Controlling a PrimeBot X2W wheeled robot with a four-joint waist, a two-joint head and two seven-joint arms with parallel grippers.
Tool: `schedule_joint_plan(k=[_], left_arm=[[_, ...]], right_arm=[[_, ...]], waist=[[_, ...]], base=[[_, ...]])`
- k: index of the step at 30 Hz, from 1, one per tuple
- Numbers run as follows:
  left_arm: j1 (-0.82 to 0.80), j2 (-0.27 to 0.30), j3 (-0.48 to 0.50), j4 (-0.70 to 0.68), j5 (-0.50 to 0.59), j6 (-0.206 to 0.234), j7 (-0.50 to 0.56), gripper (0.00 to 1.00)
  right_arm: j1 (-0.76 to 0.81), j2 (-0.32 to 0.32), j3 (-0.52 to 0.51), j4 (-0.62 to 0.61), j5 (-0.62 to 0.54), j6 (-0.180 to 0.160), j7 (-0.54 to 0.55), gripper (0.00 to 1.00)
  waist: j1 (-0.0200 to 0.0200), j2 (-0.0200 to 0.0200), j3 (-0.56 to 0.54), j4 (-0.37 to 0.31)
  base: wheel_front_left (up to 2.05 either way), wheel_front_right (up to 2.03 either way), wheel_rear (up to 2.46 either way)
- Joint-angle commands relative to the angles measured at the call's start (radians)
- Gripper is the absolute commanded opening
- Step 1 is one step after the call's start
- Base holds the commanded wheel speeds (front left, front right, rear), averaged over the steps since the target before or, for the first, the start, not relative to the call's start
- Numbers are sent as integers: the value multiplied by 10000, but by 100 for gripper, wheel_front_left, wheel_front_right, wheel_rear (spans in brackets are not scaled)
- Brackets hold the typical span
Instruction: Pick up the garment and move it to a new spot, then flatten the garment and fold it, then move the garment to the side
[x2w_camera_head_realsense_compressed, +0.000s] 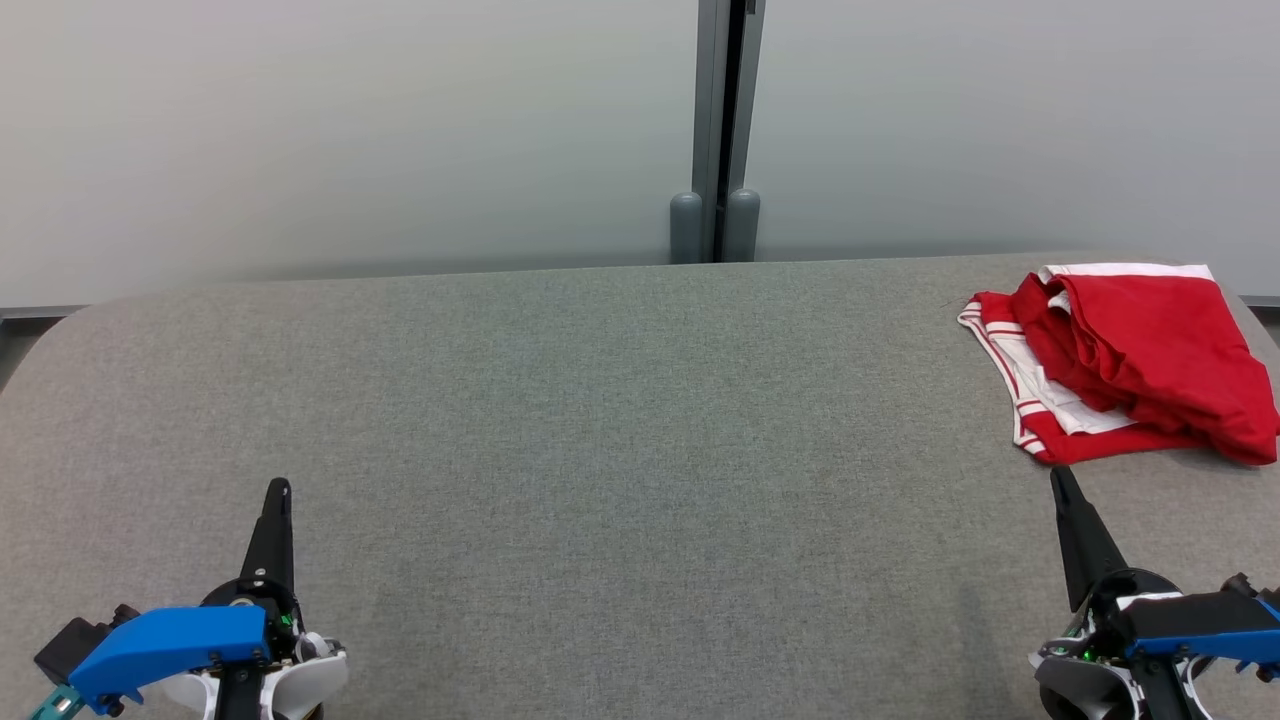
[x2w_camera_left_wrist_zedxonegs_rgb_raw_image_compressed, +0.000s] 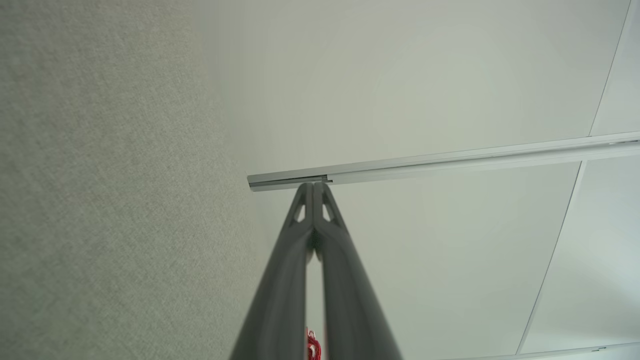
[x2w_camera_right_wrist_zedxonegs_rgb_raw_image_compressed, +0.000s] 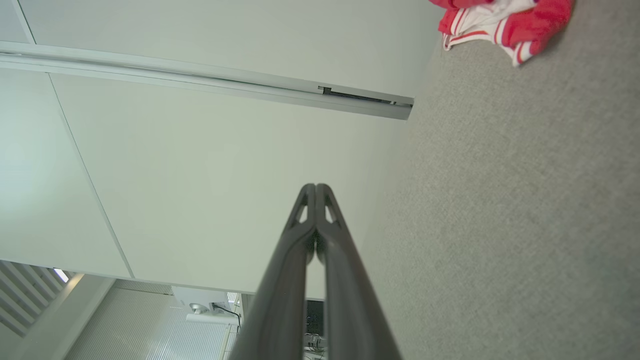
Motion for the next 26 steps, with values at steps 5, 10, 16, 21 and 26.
schedule_joint_plan(k=[5, 10, 16, 21, 26], left_arm=[[-212, 35, 53, -77, -488, -93, 146, 0], [-212, 35, 76, -90, -845, -101, 231, 0], [-253, 35, 105, -101, -1259, -104, 334, 0], [-252, 34, 115, -98, -1368, -107, 377, 0], [-252, 34, 113, -98, -1368, -107, 375, 0]], right_arm=[[-158, -80, -46, 25, 495, 4, 135, 0], [-182, -78, -71, 58, 848, 4, 206, 0], [-233, -77, -101, 97, 1249, 4, 295, 0], [-254, -74, -109, 106, 1356, 4, 310, 0], [-254, -71, -112, 106, 1352, 4, 314, 0]], waist=[[0, -1, -3, -2], [0, -1, -5, -5], [0, -1, -8, -8], [0, -1, -9, -9], [0, -1, -9, -9]], base=[[0, 0, 0], [0, 0, 0], [0, 0, 0], [0, 0, 0], [0, 0, 0]])
